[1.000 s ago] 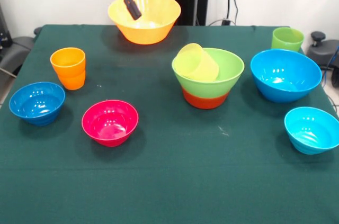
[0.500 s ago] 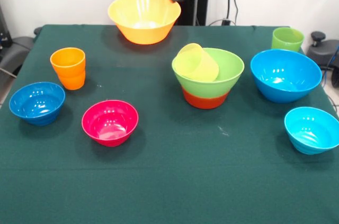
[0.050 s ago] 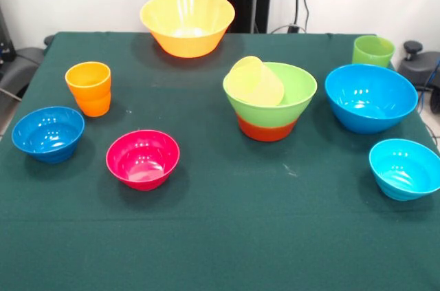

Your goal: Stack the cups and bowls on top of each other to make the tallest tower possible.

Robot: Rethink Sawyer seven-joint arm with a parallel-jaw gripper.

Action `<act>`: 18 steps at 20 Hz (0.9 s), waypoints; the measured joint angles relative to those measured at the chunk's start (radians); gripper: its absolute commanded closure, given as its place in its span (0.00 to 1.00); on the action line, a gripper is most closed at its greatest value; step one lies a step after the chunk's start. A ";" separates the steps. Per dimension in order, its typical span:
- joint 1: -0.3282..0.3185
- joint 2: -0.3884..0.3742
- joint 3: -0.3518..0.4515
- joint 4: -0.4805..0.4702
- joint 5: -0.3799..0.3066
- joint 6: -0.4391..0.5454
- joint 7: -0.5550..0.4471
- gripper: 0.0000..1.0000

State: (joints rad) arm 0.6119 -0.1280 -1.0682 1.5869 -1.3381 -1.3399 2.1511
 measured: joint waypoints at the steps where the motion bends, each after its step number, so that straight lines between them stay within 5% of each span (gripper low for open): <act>1: 0.013 0.000 -0.002 0.000 -0.007 0.000 0.036 0.00; 2: 0.047 -0.001 -0.007 0.000 -0.044 -0.006 0.168 0.00; 6: 0.065 -0.012 -0.008 0.000 -0.099 -0.038 0.331 0.00; 14: 0.088 -0.126 -0.074 0.001 -0.211 -0.292 0.791 0.00; 18: 0.112 -0.171 -0.124 0.001 -0.230 -0.365 0.937 0.00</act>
State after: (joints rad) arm 0.7234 -0.2994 -1.1921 1.5876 -1.5685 -1.7049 3.0883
